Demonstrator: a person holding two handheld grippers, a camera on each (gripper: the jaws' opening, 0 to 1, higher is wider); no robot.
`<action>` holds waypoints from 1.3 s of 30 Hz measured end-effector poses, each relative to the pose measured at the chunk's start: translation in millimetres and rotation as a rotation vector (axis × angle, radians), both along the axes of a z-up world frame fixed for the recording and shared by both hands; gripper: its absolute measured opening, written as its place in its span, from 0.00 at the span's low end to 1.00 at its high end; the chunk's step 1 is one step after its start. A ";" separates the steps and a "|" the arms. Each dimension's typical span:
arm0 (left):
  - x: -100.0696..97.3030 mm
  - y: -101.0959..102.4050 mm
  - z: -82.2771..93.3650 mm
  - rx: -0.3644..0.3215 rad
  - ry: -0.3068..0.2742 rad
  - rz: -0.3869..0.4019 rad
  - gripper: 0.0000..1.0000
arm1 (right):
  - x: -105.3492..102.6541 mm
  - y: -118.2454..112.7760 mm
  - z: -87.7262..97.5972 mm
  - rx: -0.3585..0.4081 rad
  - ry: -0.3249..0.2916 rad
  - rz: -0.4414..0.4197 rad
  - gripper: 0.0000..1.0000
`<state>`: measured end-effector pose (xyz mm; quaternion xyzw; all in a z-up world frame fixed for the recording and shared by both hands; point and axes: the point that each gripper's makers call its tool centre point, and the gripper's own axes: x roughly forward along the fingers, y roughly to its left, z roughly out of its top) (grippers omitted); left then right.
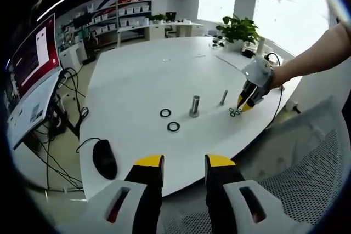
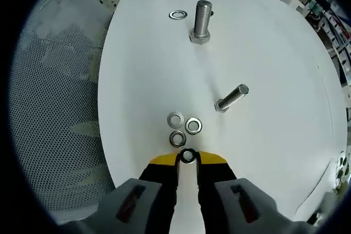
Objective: Place the washer onto the threaded stud by aligning its center hole with the stud, sliding it down to the base, and recovering from edge contact or off-axis alignment until the washer reaches the visible bottom stop.
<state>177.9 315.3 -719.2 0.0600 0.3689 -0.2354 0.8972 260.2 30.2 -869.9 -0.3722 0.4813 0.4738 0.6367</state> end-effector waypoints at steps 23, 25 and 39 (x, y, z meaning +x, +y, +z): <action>-0.4 -1.3 1.2 0.002 -0.011 0.000 0.28 | 11.7 2.4 24.4 0.064 -0.033 -0.085 0.14; -0.3 -1.2 1.3 0.002 -0.012 0.000 0.28 | 12.9 4.0 27.6 0.068 -0.036 -0.081 0.14; 0.8 -1.6 3.9 -0.004 -0.024 0.002 0.28 | 35.5 26.7 57.3 0.107 -0.090 -0.032 0.14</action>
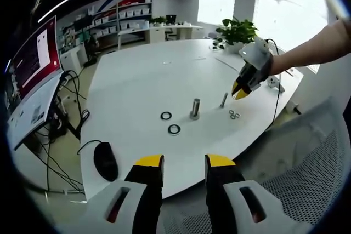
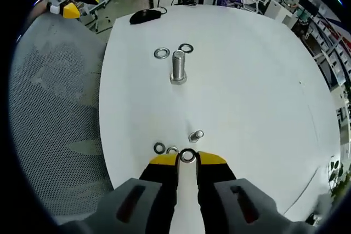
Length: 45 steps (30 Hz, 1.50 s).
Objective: Place the washer onto the threaded stud by aligning its center hole with the stud, sliding it down to the base, and recovering from edge contact or off-axis alignment until the washer reaches the visible bottom stop.
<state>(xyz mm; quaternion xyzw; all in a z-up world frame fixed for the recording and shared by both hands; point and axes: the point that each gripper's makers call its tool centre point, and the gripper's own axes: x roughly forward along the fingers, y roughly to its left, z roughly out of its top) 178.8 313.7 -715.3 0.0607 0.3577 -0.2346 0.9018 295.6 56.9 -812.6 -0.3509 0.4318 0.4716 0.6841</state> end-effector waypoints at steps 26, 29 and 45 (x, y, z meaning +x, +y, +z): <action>-1.4 -0.5 -2.5 0.003 0.013 -0.011 0.28 | 21.0 21.7 13.6 0.015 -0.041 0.033 0.14; -1.6 -0.9 -2.4 0.001 0.013 -0.012 0.28 | 21.0 20.4 11.5 0.006 -0.040 0.035 0.14; -0.8 -1.7 -0.6 -0.007 0.005 -0.016 0.28 | 20.5 20.5 10.2 -0.007 -0.036 0.053 0.14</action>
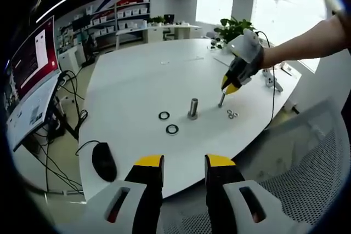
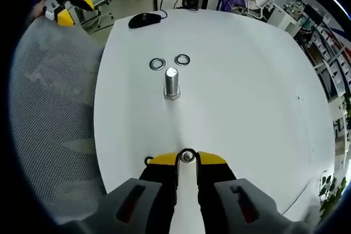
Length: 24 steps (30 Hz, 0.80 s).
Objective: Place the washer onto the threaded stud by aligning its center hole with the stud, sliding it down to the base, and recovering from edge contact or off-axis alignment until the washer reaches the visible bottom stop.
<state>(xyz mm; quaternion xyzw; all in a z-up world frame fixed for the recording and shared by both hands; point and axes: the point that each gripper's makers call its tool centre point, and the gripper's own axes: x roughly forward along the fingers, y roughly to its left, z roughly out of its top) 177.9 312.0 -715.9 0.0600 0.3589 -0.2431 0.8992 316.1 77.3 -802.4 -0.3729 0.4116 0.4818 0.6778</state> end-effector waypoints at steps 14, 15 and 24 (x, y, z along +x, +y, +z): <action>-0.7 -1.2 -0.2 -0.001 0.001 -0.009 0.28 | -1.6 -3.1 -9.1 -0.027 0.017 0.001 0.14; -0.7 -1.4 -0.2 -0.002 0.001 -0.009 0.28 | -1.2 -2.6 -9.5 -0.028 0.018 0.002 0.14; -1.5 -1.9 -0.9 0.000 0.005 -0.015 0.28 | 1.7 -0.9 -28.4 -0.056 0.050 0.004 0.14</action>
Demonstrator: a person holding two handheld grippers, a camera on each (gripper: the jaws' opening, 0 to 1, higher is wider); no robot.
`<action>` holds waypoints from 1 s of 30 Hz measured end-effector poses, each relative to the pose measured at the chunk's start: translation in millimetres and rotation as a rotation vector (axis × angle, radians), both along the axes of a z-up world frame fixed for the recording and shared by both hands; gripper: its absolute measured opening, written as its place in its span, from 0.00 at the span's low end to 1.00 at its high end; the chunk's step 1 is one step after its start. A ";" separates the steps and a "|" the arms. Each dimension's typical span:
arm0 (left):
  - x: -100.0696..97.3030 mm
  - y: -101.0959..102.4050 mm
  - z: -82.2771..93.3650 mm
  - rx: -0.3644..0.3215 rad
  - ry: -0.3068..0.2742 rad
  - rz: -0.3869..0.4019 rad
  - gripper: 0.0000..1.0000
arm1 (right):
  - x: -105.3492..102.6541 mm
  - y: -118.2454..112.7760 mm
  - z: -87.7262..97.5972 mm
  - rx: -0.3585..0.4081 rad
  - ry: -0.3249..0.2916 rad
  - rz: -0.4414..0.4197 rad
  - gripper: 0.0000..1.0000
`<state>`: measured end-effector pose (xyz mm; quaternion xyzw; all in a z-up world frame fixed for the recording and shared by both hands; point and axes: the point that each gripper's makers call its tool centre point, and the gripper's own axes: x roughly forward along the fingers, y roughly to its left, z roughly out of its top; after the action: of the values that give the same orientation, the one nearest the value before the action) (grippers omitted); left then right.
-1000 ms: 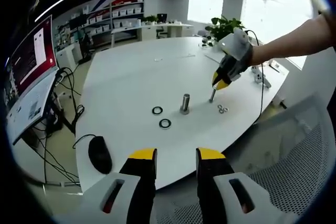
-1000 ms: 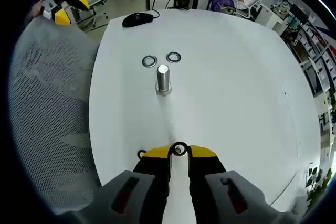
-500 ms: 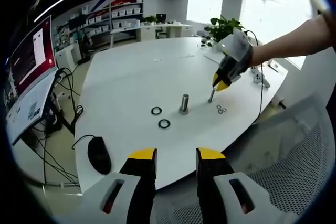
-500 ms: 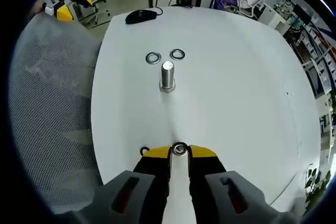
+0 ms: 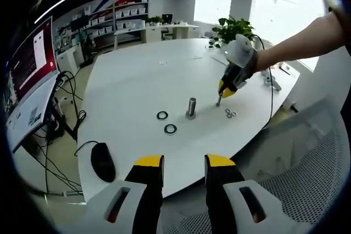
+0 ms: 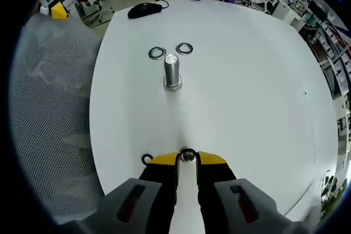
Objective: Place the washer onto the threaded stud by aligning its center hole with the stud, sliding it down to the base, and recovering from edge contact or off-axis alignment until the washer reaches the visible bottom stop.
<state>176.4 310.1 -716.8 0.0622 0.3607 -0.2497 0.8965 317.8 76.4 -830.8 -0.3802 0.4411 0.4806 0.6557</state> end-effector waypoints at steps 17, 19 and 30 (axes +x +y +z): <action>-0.1 1.1 -3.3 0.006 0.014 -0.002 0.27 | 0.2 -5.7 -30.9 -0.007 0.055 -0.083 0.15; -0.3 1.3 -3.7 0.006 0.015 -0.001 0.27 | 0.7 -5.5 -32.4 0.000 0.053 -0.094 0.15; -3.0 1.6 -9.0 0.024 0.045 -0.006 0.27 | -1.5 -13.9 -33.0 0.050 0.054 -0.161 0.20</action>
<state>173.5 311.7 -725.8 0.0685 0.3836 -0.2494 0.8865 316.2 62.5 -863.8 -0.3136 0.4757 0.4473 0.6894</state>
